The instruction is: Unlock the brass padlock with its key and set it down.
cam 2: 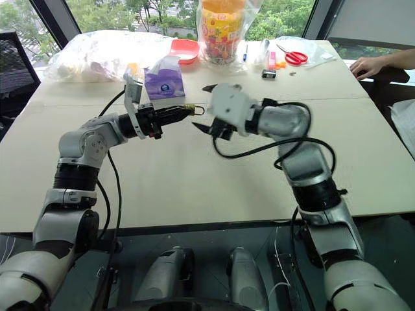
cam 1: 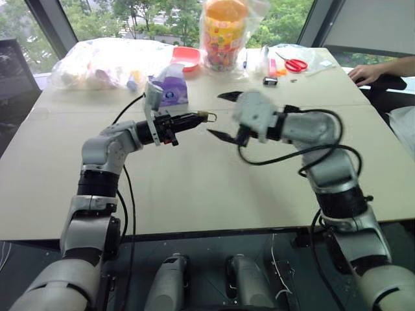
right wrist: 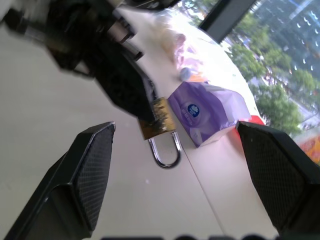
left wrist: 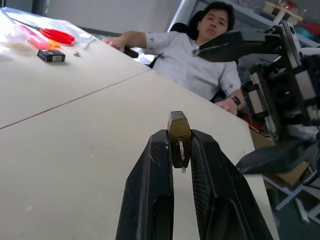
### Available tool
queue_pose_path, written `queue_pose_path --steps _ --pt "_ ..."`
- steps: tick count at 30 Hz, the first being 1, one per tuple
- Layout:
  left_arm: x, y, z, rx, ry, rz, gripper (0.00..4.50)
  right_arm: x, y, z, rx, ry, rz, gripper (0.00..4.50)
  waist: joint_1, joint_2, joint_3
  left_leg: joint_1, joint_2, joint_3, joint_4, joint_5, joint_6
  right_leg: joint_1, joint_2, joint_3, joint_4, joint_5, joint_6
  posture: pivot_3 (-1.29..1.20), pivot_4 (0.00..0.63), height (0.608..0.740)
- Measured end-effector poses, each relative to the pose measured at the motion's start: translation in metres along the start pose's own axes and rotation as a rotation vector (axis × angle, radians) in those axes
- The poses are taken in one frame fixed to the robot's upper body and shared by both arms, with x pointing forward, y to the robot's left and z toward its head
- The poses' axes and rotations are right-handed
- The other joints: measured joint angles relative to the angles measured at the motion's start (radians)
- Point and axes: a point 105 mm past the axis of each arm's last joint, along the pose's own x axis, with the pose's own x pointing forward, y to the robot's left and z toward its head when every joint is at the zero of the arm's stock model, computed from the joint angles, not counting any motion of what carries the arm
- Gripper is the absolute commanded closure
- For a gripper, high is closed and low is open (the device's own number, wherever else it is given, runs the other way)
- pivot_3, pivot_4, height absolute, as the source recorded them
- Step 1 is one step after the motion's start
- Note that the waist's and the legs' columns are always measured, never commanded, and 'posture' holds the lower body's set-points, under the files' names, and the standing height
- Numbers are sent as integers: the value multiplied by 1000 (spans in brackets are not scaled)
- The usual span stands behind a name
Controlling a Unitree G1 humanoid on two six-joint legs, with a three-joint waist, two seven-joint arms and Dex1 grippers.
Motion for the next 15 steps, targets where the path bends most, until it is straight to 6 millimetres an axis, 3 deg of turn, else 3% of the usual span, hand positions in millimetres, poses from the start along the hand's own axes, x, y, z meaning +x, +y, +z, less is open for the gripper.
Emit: queue_pose_path --steps 2,7,15 --pt "1 -4 -1 -9 2 -21 4500 -7 -10 8 73 -34 -59 354 0 0 0 0 0 0 0 0 0 0 0 0 0 0 0 0 150 740" --pt "3 -12 5 18 -2 -52 4500 -9 -21 1 124 -13 -140 354 0 0 0 1 0 0 0 0 0 0 0 0 0 0 0 0 150 740" --pt "3 -25 9 19 -11 -95 4500 -3 -19 -12 134 7 -147 354 -1 0 0 0 0 1 0 0 0 0 0 0 0 0 0 0 150 740"
